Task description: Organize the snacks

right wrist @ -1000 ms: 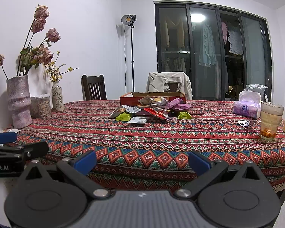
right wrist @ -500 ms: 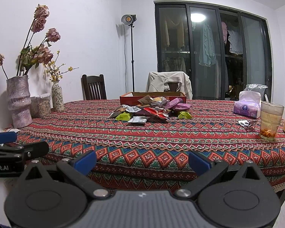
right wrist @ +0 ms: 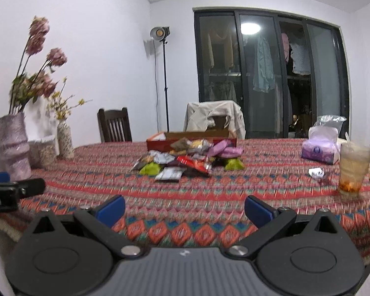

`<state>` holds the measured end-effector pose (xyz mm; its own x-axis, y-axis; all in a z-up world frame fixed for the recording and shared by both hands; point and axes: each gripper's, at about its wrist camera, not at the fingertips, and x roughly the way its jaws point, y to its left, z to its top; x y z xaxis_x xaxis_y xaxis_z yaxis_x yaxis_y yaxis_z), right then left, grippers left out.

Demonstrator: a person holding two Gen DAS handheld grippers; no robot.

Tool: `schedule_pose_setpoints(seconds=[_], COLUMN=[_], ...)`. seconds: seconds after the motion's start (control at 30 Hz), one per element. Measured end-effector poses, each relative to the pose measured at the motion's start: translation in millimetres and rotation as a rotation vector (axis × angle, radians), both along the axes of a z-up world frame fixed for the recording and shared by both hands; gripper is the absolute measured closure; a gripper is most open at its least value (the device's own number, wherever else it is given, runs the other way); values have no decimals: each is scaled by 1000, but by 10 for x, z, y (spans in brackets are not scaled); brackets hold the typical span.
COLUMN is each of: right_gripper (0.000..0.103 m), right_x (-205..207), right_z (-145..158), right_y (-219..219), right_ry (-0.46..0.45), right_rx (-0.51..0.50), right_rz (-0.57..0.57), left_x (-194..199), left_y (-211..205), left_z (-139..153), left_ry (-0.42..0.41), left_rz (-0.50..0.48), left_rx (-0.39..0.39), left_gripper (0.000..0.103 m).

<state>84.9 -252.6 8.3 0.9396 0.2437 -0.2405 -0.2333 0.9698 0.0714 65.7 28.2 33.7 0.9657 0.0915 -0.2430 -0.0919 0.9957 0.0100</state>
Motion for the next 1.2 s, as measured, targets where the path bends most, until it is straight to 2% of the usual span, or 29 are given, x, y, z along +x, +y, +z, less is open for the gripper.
schedule_pose_setpoints(seconds=[0.17,0.3,0.5,0.67,0.97,1.07,1.2], right_gripper=[0,0,0,1,27,29,39], right_x=[411,787,1351,1827,2654,2960,3235], right_z=[195,308,356,274,-74,-190,-315], right_y=[-91,-154,-189,-137,519,767,1080], right_ry=[-33,-26,22,92,265,324,373], right_rx=[-8,-1,4,24,-44,-27,-59], right_rz=[-32,-50,-51,-44,72,93,100], left_x=[485,884,1506,2016,2746,2957,3309], left_y=[80,92,156,331,701,795,844], left_z=[137,166,126,-21,-265,-294,-329], left_ry=[28,60,114,179,272,289,320], left_rz=[-2,-9,-26,-44,-68,-81,-126], left_rx=[-22,-24,-27,-61,-95,-108,-152], left_gripper=[0,0,0,0,0,0,1])
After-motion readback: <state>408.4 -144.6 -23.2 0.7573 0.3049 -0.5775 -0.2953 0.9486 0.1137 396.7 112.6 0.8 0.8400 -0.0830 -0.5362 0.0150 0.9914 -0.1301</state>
